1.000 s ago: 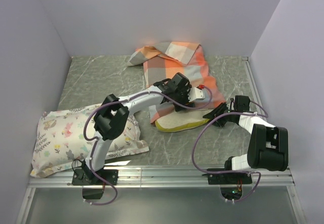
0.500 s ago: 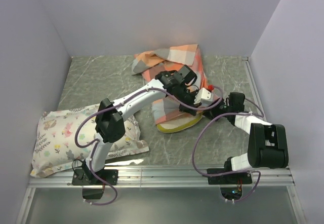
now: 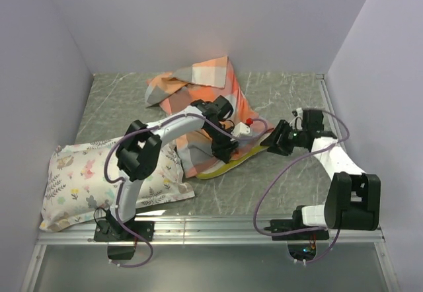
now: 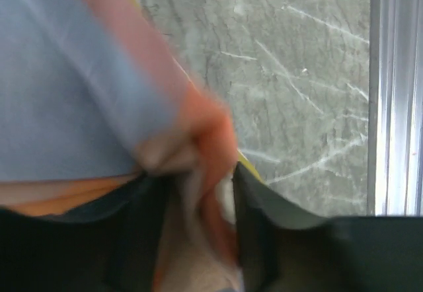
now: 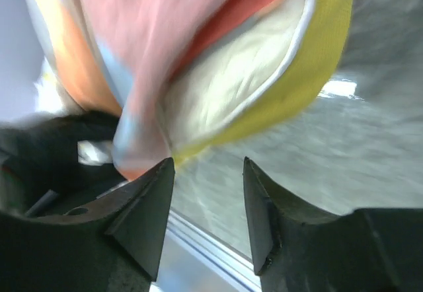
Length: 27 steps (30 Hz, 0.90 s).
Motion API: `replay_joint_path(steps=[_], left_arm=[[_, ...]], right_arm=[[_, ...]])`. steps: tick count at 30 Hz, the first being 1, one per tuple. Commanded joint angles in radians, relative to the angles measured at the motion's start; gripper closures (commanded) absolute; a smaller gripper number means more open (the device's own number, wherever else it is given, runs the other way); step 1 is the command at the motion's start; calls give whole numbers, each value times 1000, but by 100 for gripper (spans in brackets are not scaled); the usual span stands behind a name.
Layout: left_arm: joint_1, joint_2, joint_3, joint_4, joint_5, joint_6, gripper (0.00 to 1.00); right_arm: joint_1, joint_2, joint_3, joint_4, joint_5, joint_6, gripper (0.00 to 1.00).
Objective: Put the pillow into the pillowcase
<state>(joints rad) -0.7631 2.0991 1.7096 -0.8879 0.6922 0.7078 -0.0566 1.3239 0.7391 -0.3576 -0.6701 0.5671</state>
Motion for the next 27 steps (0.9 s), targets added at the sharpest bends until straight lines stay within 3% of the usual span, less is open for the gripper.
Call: replay_joint_path(steps=[1,3,5,7,8,12,16,23,27], left_arm=[[25,-108,44,-16,-25,28,47],[25,-163,35,-52,-5,38,31],[31,-215,-11,-66,1,12,29],[42,-315,-73,-54,-5,-10,27],[60,-348,-141,-48,-11,-33,27],[128,-512,-296,-55,-31,-79,26],[205,-609,-451,-80,-65,-97,26],[262,-718,-591,-50,-117,-149,25],[263,-723,-617,-31,-137,-192,25]], right_arm=[[-50,-6,178,-392,-52,-457,45],[-89,52,280,-562,-54,-626,44],[-126,73,383,-633,-25,-671,42],[-124,95,475,-656,10,-709,33],[-105,98,497,-646,86,-755,32],[-69,37,438,-381,291,-979,22],[-40,43,309,-93,296,-1194,22],[38,216,365,54,190,-1188,27],[115,290,378,51,170,-1242,34]])
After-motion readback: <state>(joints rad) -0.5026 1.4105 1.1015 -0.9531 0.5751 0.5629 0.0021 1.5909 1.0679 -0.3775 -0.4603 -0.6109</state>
